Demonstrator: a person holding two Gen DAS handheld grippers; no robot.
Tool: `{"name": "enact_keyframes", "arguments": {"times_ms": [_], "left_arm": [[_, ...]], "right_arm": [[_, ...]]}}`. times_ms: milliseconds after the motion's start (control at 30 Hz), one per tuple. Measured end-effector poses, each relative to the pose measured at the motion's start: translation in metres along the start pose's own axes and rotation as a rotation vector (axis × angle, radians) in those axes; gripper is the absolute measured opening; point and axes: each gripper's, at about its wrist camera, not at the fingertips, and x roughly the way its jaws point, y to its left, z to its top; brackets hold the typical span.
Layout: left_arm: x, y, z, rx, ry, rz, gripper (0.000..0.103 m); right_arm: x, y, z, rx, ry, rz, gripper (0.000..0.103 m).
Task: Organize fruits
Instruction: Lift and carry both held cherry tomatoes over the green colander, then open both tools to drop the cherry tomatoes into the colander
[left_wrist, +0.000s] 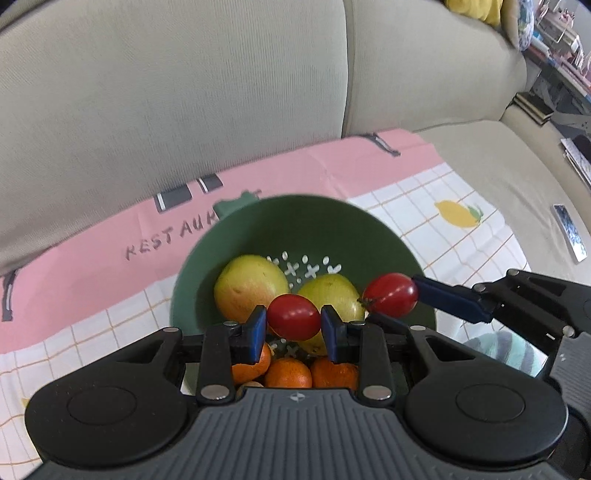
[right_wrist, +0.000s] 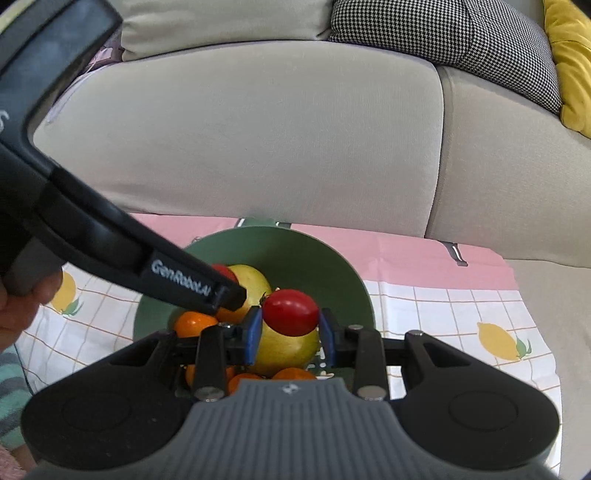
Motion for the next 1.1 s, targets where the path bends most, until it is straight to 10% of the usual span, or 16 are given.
{"name": "enact_keyframes", "arguments": {"times_ms": [367,1100], "left_arm": [[0.027,0.019,-0.007,-0.067,0.094,-0.008,0.035],[-0.014,0.043,-0.003,-0.199,-0.036,-0.035,0.057]], "right_arm": [[0.015,-0.002,-0.005,-0.009,0.036,0.009,0.03],[0.043,0.004,0.016,-0.11,0.046,0.019,0.03]]}}
